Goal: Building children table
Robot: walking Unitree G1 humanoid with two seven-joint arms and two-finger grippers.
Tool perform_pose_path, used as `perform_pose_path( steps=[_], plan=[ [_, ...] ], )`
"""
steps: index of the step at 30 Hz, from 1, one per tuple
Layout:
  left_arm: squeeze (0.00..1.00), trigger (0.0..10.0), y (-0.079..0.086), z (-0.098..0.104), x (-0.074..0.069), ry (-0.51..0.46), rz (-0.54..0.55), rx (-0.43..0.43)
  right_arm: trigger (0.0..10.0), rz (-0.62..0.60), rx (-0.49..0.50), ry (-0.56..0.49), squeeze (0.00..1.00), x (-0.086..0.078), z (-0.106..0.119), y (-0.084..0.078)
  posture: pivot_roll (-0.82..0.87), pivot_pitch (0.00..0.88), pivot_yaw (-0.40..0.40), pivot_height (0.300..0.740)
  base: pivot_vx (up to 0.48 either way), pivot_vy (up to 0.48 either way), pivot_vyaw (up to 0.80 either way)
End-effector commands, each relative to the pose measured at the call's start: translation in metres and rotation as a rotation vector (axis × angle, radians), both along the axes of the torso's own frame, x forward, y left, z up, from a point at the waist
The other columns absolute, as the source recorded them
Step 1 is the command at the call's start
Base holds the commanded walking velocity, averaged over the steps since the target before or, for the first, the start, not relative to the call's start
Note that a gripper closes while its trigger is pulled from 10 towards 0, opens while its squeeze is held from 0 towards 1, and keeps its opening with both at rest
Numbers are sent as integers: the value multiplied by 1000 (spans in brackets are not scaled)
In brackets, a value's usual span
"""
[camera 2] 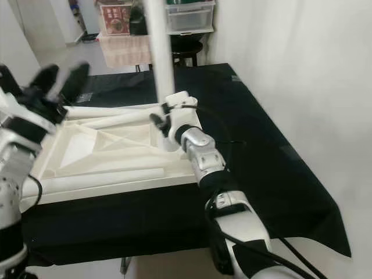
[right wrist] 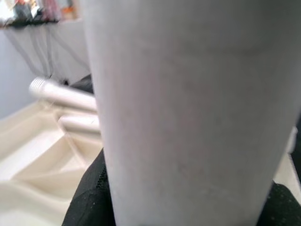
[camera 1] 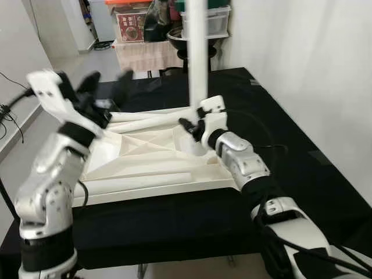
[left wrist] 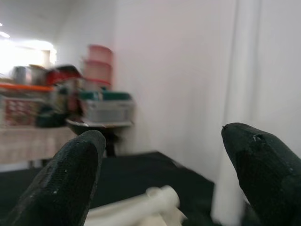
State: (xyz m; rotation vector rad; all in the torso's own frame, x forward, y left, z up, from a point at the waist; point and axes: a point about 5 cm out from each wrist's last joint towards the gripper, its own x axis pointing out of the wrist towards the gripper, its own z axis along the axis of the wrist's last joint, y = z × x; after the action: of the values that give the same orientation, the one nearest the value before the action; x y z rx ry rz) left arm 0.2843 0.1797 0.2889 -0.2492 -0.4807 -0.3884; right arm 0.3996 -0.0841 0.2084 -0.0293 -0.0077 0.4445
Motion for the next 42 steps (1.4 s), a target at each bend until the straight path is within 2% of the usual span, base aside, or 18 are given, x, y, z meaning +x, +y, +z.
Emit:
perform_pose_path(
  steps=[1, 2, 3, 4, 5, 6, 10, 14, 20, 22, 27, 31, 33, 36, 38, 42],
  plan=[
    [1000, 10000, -2, 2, -1, -7, -4, 29, 0, 2, 19, -6, 0, 1, 5, 4, -63, 0, 64, 740, 0, 0, 0],
    [1000, 10000, -7, -14, -2, 44, 2, 69, 4706, 41, 53, -13, 0, 1, 8, 2, -55, 0, 64, 740, 0, 0, 0],
    [1000, 10000, -12, -26, -3, 81, 5, 99, 4706, 72, 78, -19, 0, 0, 11, 0, -55, 0, 64, 740, 0, 0, 0],
    [408, 10000, -14, -34, -4, 105, 6, 118, 10000, 92, 95, -24, 0, 0, 14, -2, -55, 0, 64, 740, 0, 0, 0],
    [0, 10000, -16, -54, -6, 173, 25, 117, 10000, 182, 88, -74, 0, -5, 17, -3, -55, 0, 64, 740, 0, 0, 0],
    [0, 10000, -16, -54, -6, 173, 25, 117, 10000, 182, 88, -74, 0, -5, 17, -3, -55, 0, 64, 740, 0, 0, 0],
    [0, 10000, -15, -92, -11, 292, 71, 161, 10000, 284, 90, -84, 0, -15, 12, -15, -53, 0, 64, 740, 0, 0, 0],
    [0, 10000, -18, -116, -19, 360, 53, 209, 10000, 420, 24, -108, 0, -28, 7, -23, -63, 0, 74, 740, 0, 0, 0],
    [0, 10000, -27, -127, -26, 391, -6, 216, 10000, 510, -10, -99, 0, -33, 7, -26, -88, 0, 73, 740, 0, -42, 0],
    [0, 10000, -30, -135, -28, 407, 1, 228, 10000, 529, -51, -81, 0, -36, -2, -24, -81, 0, 70, 740, 0, -472, 0],
    [0, 10000, -29, -136, -33, 415, 14, 233, 10000, 550, -47, -76, 0, -38, -3, -21, -84, 4, 69, 740, 0, -472, 0],
    [0, 10000, -27, -144, -43, 441, 30, 265, 10000, 573, -46, -80, 0, -43, 0, -22, -87, 27, 67, 740, 0, -118, 0],
    [0, 10000, -30, -145, -50, 434, 17, 313, 10000, 651, -72, -92, 0, -49, 2, -23, -83, 61, 62, 740, 0, 0, 0],
    [0, 10000, -31, -145, -52, 429, 10, 334, 10000, 692, -80, -99, 0, -52, 3, -22, -83, 61, 62, 740, 0, 0, 0],
    [0, 10000, -37, -146, -62, 420, -16, 376, 10000, 776, -87, -125, 0, -58, 11, -21, -81, 105, 57, 740, 0, 0, 0],
    [0, 10000, -42, -143, -71, 402, -18, 416, 10000, 823, -100, -149, 0, -59, 17, -19, -69, 137, 50, 740, 0, 0, 0]
  ],
)
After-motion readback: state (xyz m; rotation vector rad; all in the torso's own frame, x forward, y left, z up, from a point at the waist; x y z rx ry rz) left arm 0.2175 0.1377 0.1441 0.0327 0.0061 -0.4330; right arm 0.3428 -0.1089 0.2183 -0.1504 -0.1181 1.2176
